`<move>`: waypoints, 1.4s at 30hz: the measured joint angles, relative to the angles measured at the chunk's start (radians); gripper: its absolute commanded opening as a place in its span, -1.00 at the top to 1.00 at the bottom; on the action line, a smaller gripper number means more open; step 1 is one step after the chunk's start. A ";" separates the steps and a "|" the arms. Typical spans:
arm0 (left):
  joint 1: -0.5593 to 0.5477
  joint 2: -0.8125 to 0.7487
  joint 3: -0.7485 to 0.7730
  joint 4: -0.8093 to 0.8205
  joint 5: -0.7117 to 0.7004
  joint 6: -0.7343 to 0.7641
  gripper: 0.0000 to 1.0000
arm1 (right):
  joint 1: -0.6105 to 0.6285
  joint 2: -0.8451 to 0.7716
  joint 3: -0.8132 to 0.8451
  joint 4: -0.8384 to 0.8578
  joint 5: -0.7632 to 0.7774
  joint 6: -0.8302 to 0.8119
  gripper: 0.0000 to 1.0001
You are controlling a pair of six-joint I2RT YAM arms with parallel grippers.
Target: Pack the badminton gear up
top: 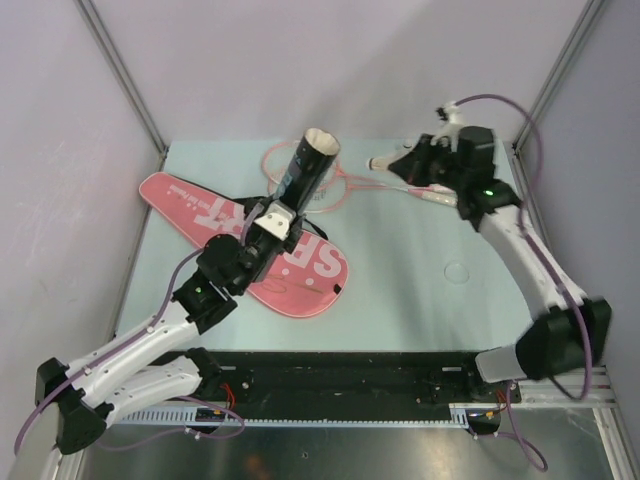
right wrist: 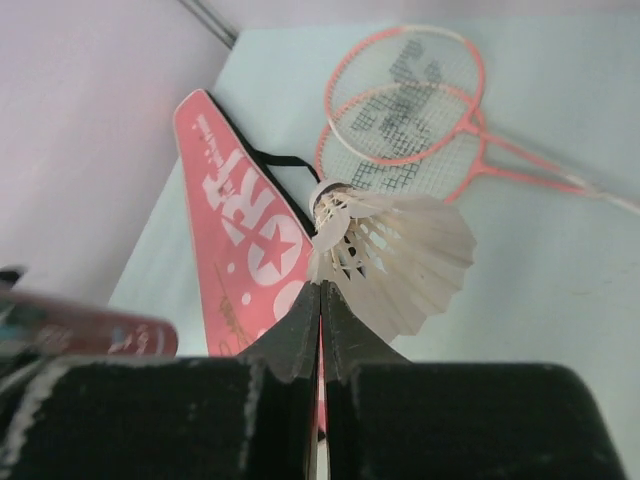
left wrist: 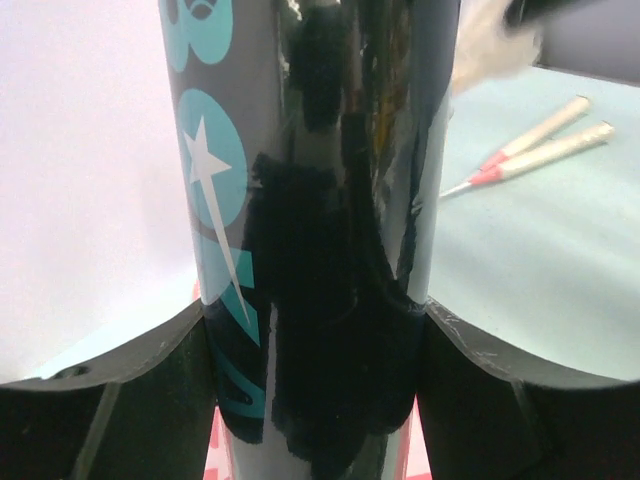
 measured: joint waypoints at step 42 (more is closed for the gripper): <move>-0.129 0.096 -0.013 -0.121 0.252 0.216 0.79 | -0.204 -0.398 0.176 -0.542 -0.587 -0.141 -0.05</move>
